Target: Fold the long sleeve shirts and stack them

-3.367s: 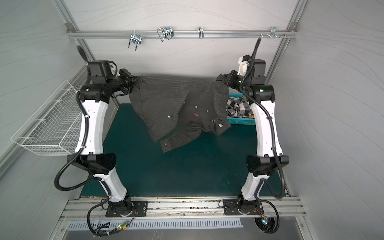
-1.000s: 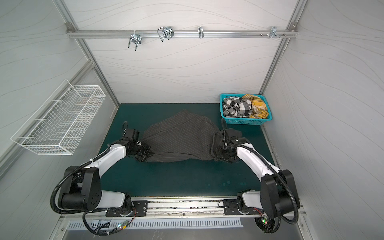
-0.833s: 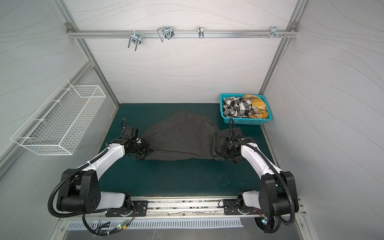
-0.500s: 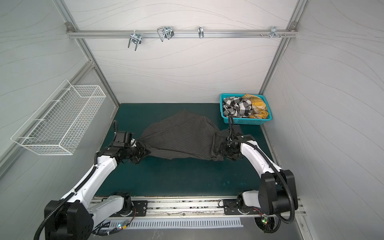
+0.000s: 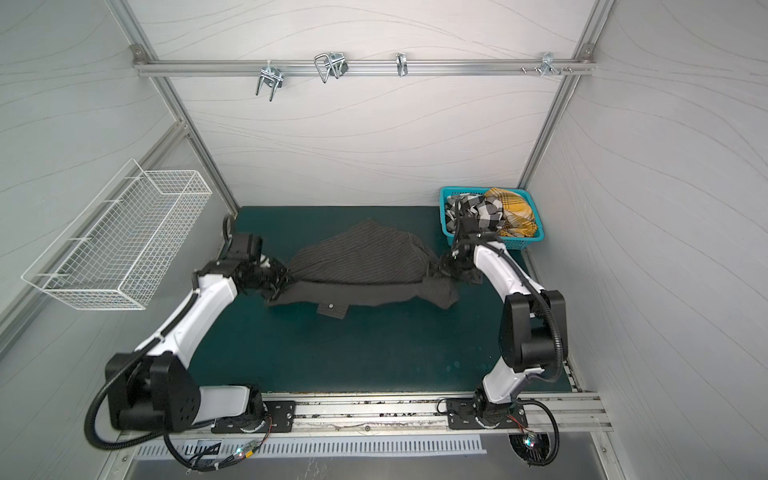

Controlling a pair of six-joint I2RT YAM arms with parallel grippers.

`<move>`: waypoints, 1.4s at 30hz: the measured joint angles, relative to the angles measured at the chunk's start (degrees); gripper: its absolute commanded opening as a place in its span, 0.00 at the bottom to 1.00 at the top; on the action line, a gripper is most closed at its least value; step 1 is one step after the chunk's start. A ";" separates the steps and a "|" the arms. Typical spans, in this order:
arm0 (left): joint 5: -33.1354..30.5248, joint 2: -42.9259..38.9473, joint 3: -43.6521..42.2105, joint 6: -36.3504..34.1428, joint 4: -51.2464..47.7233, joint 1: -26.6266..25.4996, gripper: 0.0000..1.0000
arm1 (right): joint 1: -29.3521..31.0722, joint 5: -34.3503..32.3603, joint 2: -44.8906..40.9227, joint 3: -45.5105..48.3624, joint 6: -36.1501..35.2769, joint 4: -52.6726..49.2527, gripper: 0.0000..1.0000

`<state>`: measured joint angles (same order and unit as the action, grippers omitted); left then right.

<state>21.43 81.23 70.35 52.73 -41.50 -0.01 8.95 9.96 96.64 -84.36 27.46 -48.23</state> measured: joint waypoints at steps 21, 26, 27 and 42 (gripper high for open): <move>-6.03 -35.39 -27.65 3.08 -5.95 -1.97 0.00 | 7.91 -3.56 -34.40 25.09 2.14 1.20 0.00; -3.52 -37.09 -46.99 5.86 -6.21 -3.04 0.00 | 7.98 -3.58 -35.34 44.68 5.35 -0.72 0.33; -3.15 -35.95 -48.52 6.21 -6.14 -3.06 0.00 | 8.02 -3.45 -35.30 45.99 5.62 -1.44 0.44; -4.61 -35.36 -44.92 5.97 -5.49 -3.06 0.00 | 8.02 -3.28 -28.68 42.58 5.60 -0.11 0.04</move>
<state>16.82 45.87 25.43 58.70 -46.98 -3.07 16.97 6.68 67.96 -41.78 33.06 -48.34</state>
